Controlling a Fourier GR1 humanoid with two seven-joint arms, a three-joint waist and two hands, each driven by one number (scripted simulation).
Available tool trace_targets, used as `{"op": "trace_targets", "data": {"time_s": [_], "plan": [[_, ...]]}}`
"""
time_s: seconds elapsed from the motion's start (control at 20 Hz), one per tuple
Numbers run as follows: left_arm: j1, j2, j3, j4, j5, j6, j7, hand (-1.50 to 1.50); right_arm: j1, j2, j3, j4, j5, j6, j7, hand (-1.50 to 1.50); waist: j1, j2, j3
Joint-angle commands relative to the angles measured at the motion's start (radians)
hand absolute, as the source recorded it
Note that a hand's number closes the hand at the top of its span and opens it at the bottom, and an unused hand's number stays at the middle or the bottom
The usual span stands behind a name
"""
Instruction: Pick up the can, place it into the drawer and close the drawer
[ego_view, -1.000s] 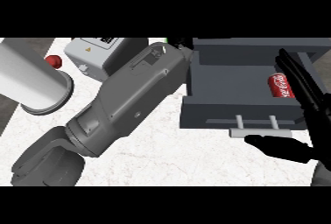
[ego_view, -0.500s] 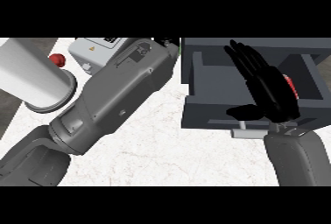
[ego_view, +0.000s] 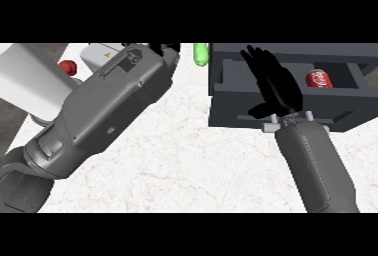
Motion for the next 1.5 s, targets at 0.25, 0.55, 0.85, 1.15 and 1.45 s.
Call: {"op": "trace_targets", "data": {"time_s": [0.25,0.55,0.85,1.15,1.45], "plan": [[0.077,0.083,0.009,-0.119,-0.040,-0.011,0.056,-1.50,-0.184,0.011,-0.060,0.418,0.106,-0.259,0.002,-1.50,0.007,0.010,0.001],[0.079,0.126,0.029,-0.176,-0.052,-0.005,0.104,-1.50,-0.231,0.009,-0.101,0.570,0.121,-0.425,-0.029,-1.50,0.015,0.015,0.001],[0.109,0.183,0.019,-0.263,-0.073,0.001,0.147,-1.50,-0.314,-0.033,-0.161,0.697,0.109,-0.510,-0.055,-1.50,0.038,0.016,0.002],[0.144,0.199,0.021,-0.312,-0.096,0.005,0.157,-1.50,-0.484,-0.074,-0.191,0.812,0.128,-0.512,-0.018,-1.50,0.051,0.024,0.002],[0.129,0.242,0.029,-0.361,-0.102,0.001,0.212,-1.50,-0.524,-0.102,-0.208,0.877,0.137,-0.569,-0.008,-1.50,0.059,0.028,0.002]]}}
